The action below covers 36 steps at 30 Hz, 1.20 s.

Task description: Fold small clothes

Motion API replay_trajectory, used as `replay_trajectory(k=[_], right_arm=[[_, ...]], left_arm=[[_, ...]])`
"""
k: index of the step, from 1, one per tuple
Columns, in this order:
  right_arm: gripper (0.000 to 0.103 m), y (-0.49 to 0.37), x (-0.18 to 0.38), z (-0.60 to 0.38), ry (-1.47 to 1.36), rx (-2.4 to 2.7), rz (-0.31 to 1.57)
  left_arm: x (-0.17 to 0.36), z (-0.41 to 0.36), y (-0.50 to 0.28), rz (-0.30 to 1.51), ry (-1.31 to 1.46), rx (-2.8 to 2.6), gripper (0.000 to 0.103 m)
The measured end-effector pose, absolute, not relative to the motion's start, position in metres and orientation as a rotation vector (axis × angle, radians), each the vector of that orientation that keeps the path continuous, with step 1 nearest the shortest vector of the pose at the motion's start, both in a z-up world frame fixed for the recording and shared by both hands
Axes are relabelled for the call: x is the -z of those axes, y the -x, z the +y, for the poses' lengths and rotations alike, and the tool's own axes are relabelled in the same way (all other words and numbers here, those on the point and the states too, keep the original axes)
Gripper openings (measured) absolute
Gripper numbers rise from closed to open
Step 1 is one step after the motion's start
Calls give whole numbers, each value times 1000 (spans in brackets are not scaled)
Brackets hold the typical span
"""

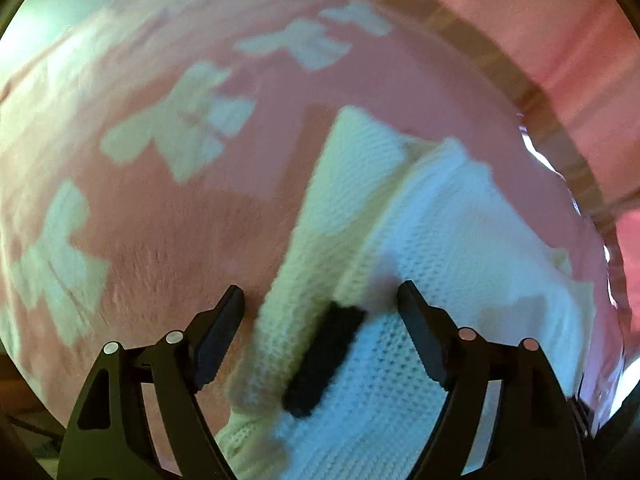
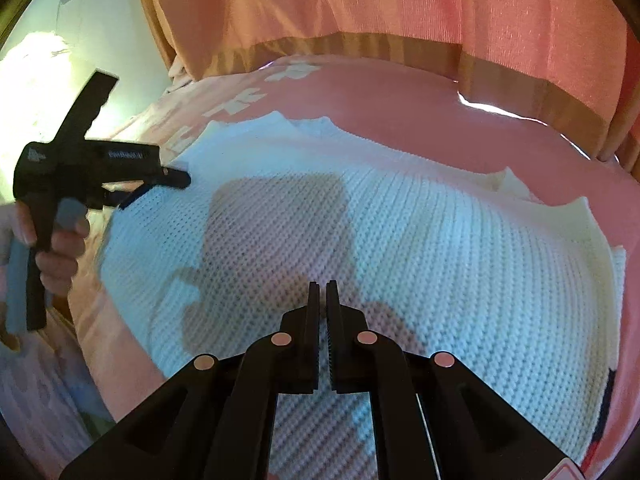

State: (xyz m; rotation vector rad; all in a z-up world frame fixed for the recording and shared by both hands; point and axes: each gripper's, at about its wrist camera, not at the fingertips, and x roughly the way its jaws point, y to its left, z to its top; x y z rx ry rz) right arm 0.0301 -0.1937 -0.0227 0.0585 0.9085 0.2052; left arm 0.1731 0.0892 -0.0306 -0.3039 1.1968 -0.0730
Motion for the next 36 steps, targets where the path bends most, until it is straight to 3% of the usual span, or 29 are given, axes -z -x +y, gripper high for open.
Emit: replay_trajectory(k=[2, 4, 5, 6, 15, 21, 25, 26, 28, 32, 36], right_arm=[[4, -36, 27, -192, -56, -201, 925], [4, -40, 31, -193, -62, -204, 930], [4, -42, 32, -194, -65, -206, 932], [4, -43, 33, -195, -67, -207, 932], [4, -28, 26, -207, -95, -223, 927], [7, 59, -13, -257, -1, -233, 966], [17, 126, -23, -320, -165, -141, 915], [20, 135, -24, -331, -195, -117, 905], [36, 152, -27, -360, -264, -14, 875], [39, 158, -36, -385, -367, 19, 821], [49, 143, -48, -380, -418, -67, 776]], left_arm=[[34, 89, -176, 1166, 307, 66, 77], [31, 83, -178, 1146, 308, 96, 54], [29, 82, -179, 1145, 330, 136, 30], [22, 79, -178, 1149, 364, 171, 25], [-90, -29, -130, 975, 369, 569, 22], [-74, -152, -105, 1059, 283, 668, 22], [-23, -202, -84, 1105, 182, 598, 25], [-16, -207, -82, 1105, 164, 589, 30], [-13, -206, -65, 1052, 151, 592, 34], [-46, -172, -24, 897, 125, 639, 69], [-58, -139, 11, 763, -1, 630, 79]])
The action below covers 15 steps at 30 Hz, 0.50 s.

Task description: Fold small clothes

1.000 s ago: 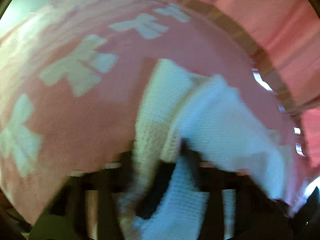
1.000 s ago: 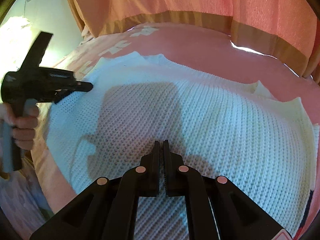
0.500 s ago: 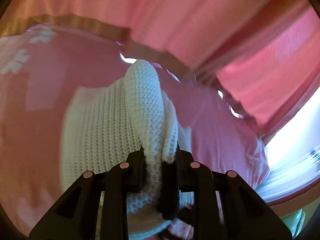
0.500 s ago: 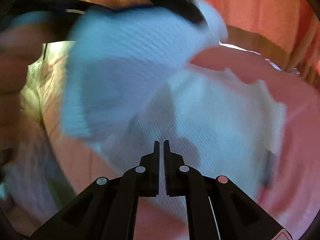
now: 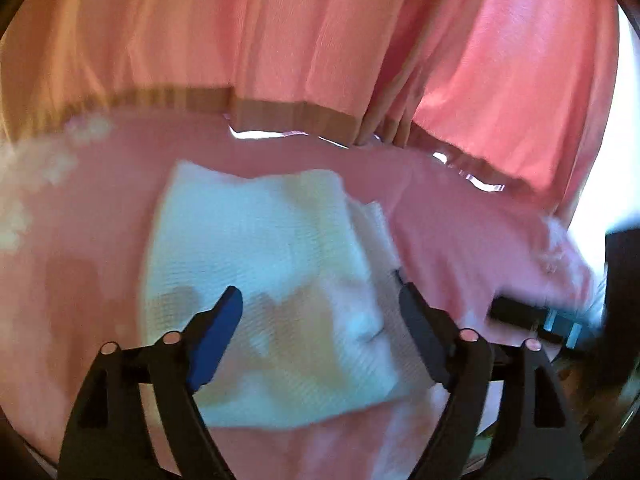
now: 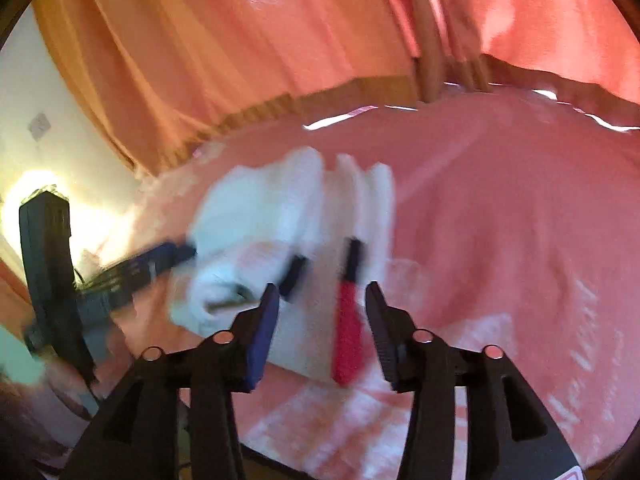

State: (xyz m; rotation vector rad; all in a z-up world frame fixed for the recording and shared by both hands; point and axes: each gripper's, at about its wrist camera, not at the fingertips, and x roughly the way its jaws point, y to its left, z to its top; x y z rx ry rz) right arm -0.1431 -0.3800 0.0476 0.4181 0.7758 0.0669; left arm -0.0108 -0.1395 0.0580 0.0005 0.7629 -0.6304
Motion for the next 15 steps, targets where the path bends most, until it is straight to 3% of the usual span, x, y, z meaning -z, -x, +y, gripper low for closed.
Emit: replay_trajectory(k=[4, 10, 13, 14, 15], right_arm=[[57, 111, -44, -365, -449, -133, 792], [57, 62, -11, -356, -608, -135, 912], [57, 40, 2, -348, -600, -115, 963], [56, 33, 7, -344, -583, -110, 980], [44, 29, 11, -340, -573, -112, 994]], left_arm=[[-31, -133, 27, 750, -91, 636, 79], [1, -150, 38, 722, -139, 645, 77], [13, -156, 38, 739, -139, 658, 63], [16, -157, 37, 748, -138, 664, 54], [19, -158, 36, 757, -135, 674, 44]])
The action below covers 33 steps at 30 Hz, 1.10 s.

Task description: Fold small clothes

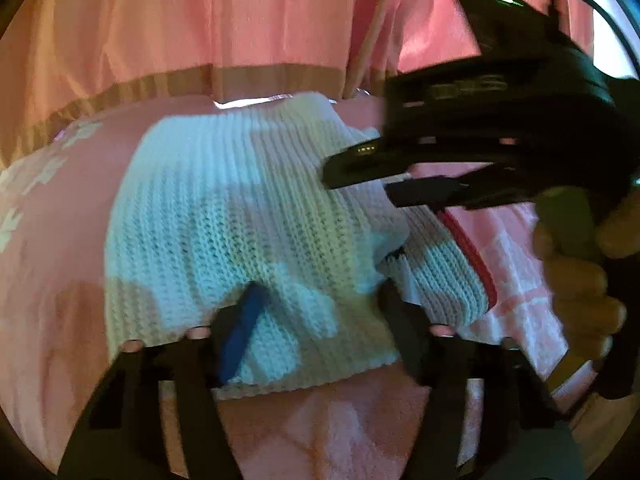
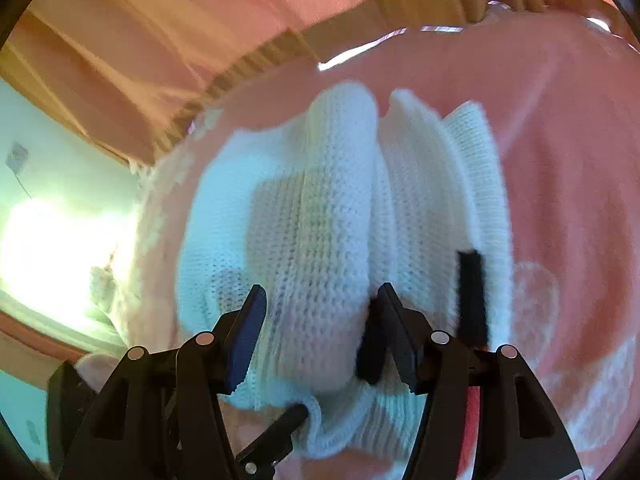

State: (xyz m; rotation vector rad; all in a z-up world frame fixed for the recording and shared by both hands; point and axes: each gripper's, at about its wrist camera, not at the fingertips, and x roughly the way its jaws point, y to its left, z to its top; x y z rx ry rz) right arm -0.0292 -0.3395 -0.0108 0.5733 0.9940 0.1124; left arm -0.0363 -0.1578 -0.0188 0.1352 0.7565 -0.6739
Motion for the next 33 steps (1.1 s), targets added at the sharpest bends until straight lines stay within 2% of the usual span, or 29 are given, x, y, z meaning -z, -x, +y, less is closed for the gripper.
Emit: replay_trajectory(k=[1, 2, 5, 10, 13, 15, 18, 21, 23, 27, 31, 33], right_arm=[[20, 23, 17, -334, -580, -120, 1005], [18, 20, 21, -331, -587, -129, 1016], [13, 26, 3, -322, -505, -122, 945], [13, 61, -62, -332, -412, -99, 717], [16, 59, -37, -356, -377, 13, 815], [18, 48, 0, -370, -414, 59, 974], [24, 64, -11, -372, -470, 15, 920], [31, 96, -30, -362, -482, -56, 844], [31, 111, -27, -357, -537, -136, 868], [31, 113, -8, -346, -591, -195, 948], [46, 106, 19, -344, -673, -182, 1013], [48, 100, 29, -346, -724, -189, 1028]], left_arm=[[21, -158, 35, 766, -128, 679, 38], [23, -158, 32, 782, -120, 682, 28], [16, -155, 27, 800, -72, 690, 17], [-26, -162, 27, 778, 63, 774, 15], [-9, -191, 27, 867, 65, 804, 19], [15, -203, 24, 936, 41, 777, 21], [27, -191, 31, 959, 114, 766, 25], [10, -166, 50, 869, 77, 756, 60], [3, -152, 57, 824, 13, 705, 62], [13, -126, 57, 842, -46, 633, 62], [21, -101, 53, 864, -45, 594, 62], [22, -96, 58, 856, -50, 592, 62]])
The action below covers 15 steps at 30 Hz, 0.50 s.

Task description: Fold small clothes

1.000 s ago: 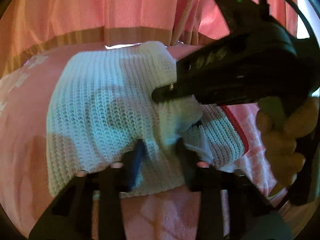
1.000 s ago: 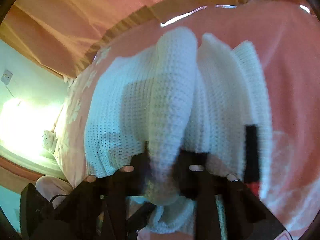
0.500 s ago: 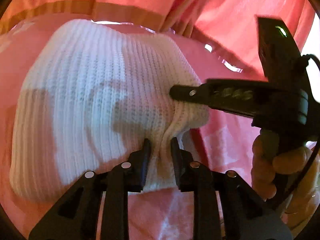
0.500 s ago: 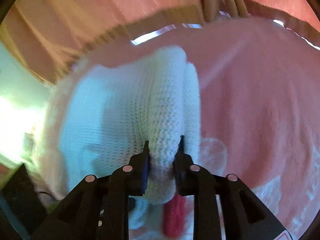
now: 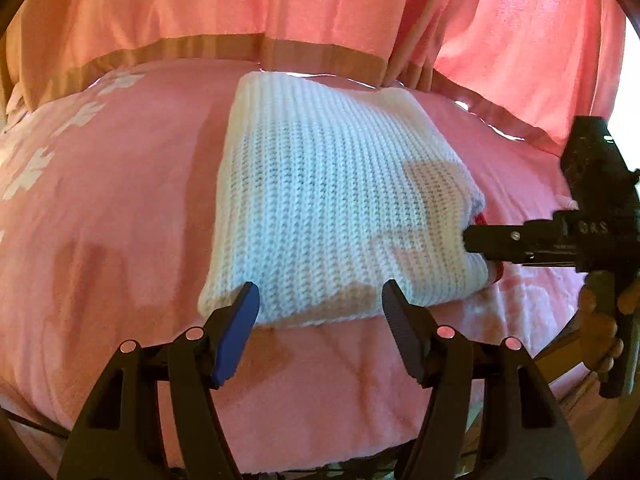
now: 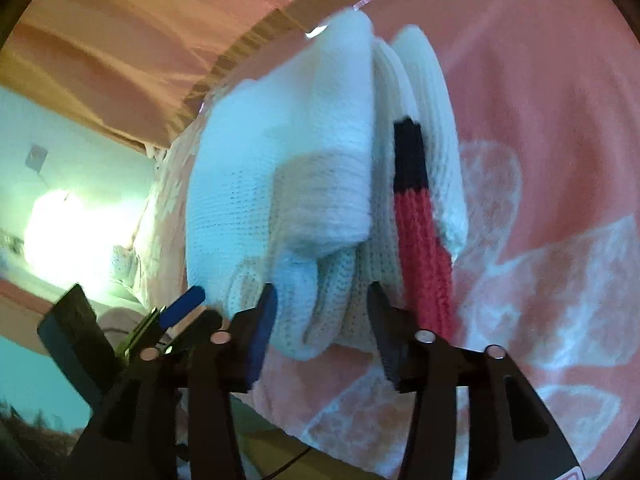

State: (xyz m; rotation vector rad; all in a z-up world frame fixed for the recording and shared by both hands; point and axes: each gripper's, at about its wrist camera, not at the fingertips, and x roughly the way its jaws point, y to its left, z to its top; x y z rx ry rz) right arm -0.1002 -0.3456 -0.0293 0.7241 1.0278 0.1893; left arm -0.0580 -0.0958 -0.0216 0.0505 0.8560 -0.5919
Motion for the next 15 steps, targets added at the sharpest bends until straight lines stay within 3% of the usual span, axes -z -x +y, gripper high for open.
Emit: replay_trajectory(k=[5, 7, 9, 13, 15], right_arm=[[48, 81, 46, -342, -813, -229, 1039], [13, 73, 41, -330, -740, -214, 1029], [11, 72, 22, -321, -672, -206, 972], [10, 113, -79, -301, -357, -169, 605], [10, 118, -80, -304, -331, -126, 613]], left_arm=[[27, -101, 56, 857, -56, 581, 62], [28, -100, 58, 859, -62, 575, 62], [27, -101, 57, 857, -61, 573, 62], [17, -106, 56, 844, -27, 592, 62], [14, -117, 57, 821, -46, 603, 63]])
